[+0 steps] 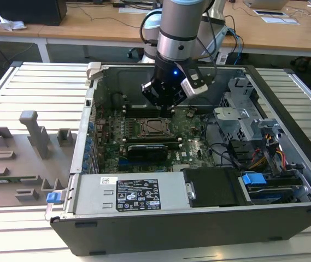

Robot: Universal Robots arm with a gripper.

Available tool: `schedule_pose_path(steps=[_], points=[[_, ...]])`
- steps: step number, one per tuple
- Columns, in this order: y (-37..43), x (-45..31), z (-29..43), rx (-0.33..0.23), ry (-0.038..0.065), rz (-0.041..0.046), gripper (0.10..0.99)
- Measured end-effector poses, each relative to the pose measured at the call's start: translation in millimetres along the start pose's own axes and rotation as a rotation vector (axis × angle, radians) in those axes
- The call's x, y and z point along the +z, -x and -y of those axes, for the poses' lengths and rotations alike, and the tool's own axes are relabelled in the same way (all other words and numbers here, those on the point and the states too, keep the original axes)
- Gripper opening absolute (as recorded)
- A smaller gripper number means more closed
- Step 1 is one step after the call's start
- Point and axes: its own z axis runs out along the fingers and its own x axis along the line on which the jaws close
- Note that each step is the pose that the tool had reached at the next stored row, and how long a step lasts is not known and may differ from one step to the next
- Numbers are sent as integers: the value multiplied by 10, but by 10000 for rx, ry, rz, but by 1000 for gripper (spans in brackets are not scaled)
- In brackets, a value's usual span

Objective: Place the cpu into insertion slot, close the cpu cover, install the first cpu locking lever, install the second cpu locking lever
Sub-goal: 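Install the first cpu locking lever, then install the second cpu locking lever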

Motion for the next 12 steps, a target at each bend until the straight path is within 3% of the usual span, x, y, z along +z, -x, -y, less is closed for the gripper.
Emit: schedule_pose_path(steps=[12], points=[[0,-1,0,1,0,-1,106]])
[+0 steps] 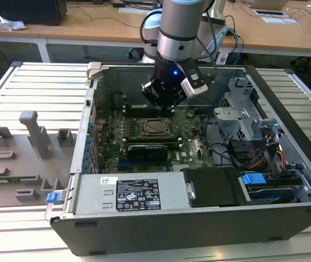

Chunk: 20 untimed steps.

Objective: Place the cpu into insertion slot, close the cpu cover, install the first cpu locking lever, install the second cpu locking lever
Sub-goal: 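Install the second cpu locking lever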

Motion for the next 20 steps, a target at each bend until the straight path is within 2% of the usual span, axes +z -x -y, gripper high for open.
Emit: schedule_pose_path(steps=[2,5,7,11,14,16,20], points=[[0,-1,5,-2,-2,-1,106],[-3,-1,50,0,-1,-1,106],[-7,-1,105,0,0,0,106],[-18,-2,274,0,0,0,106],[-22,-1,339,0,1,0,106],[-27,-1,426,-1,0,0,106],[-33,2,505,0,0,0,106]])
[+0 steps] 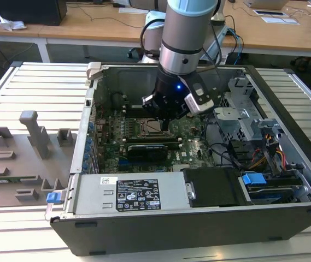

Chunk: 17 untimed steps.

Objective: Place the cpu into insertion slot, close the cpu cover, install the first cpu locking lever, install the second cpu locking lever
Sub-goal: 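Install the second cpu locking lever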

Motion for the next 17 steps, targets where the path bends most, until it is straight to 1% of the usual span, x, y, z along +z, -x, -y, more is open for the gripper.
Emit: schedule_pose_path(steps=[4,9,17], points=[[-1,18,34,0,1,0,106],[1,79,39,0,0,-3,106],[4,140,40,0,10,-3,106]])
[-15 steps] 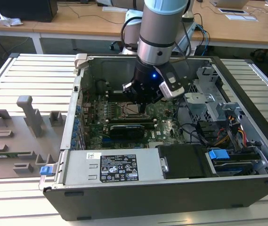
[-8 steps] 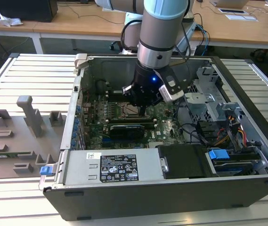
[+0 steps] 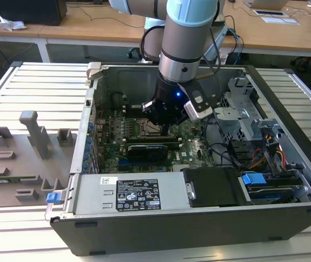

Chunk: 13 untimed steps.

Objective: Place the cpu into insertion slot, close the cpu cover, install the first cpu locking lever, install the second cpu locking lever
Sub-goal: 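Install the second cpu locking lever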

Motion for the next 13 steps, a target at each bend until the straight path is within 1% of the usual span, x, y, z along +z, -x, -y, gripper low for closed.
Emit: schedule_pose_path(steps=[1,2,3,4,5,6,8,10,11,12,13], points=[[1,5,1,-6,66,3,106],[1,8,2,-11,177,11,106],[0,9,6,-21,416,26,106],[0,10,10,-29,607,40,106],[-1,10,34,-60,1232,80,106],[-4,10,51,-70,1448,94,106],[-35,13,91,-77,1618,105,106],[-74,16,137,-83,1724,112,106],[-114,19,183,-85,1772,116,106],[-139,22,206,-87,1803,117,106],[-158,24,215,-89,1827,119,106]])
